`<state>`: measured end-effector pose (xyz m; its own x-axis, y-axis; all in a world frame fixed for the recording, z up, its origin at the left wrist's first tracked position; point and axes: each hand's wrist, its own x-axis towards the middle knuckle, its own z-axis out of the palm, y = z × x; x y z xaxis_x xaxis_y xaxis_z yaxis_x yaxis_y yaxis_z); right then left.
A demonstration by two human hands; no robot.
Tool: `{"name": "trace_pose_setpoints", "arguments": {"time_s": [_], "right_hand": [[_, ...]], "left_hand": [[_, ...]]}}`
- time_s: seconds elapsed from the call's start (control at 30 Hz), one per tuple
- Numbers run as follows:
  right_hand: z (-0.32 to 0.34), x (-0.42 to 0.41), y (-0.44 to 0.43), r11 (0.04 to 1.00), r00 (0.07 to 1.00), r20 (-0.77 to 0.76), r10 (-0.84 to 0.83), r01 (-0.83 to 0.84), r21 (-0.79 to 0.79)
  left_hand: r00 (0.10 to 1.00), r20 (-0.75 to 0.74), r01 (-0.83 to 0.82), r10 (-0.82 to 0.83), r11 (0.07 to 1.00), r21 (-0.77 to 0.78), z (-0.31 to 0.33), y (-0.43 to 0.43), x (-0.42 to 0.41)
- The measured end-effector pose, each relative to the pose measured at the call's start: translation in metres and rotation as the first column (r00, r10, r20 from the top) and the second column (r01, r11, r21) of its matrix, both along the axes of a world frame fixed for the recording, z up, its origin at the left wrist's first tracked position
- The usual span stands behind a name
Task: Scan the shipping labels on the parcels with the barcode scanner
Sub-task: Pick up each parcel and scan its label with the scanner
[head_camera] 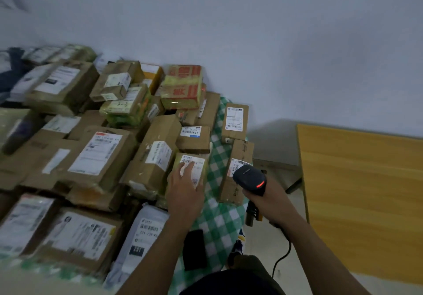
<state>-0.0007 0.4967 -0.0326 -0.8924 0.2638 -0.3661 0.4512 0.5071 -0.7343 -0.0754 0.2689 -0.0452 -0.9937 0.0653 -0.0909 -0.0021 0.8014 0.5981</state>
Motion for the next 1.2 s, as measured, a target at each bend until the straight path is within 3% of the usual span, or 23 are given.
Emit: {"name": "trace_pose_setpoints", "arguments": {"time_s": [0.23,0.43,0.73,0.83,0.97,1.2], "right_hand": [[0.009,0.005,-0.025,0.995,0.995,-0.003,0.097,-0.097,0.018],[0.011,0.008,-0.030,0.996,0.996,-0.013,0.089,-0.089,0.014],[0.019,-0.003,-0.041,0.993,0.995,-0.073,0.073,-0.080,-0.087],[0.022,-0.008,-0.047,0.975,0.988,-0.154,-0.031,-0.004,-0.221],[0.030,-0.009,-0.050,0.947,0.971,-0.227,-0.078,0.001,-0.322],[0.060,-0.006,-0.028,0.943,0.942,-0.283,-0.180,0.083,-0.323]], "left_hand": [[0.984,0.174,-0.024,0.027,1.000,-0.021,0.000,-0.015,0.001],[0.953,0.296,-0.106,0.072,0.989,0.100,-0.020,-0.012,0.000],[0.962,0.248,-0.176,0.112,0.951,0.253,-0.025,-0.014,0.009],[0.964,0.232,-0.222,0.127,0.868,0.445,-0.018,-0.007,0.015],[0.974,0.218,-0.192,0.059,0.724,0.662,-0.002,0.013,0.024],[0.963,0.166,0.034,-0.210,0.711,0.703,0.001,0.023,0.024]]}}
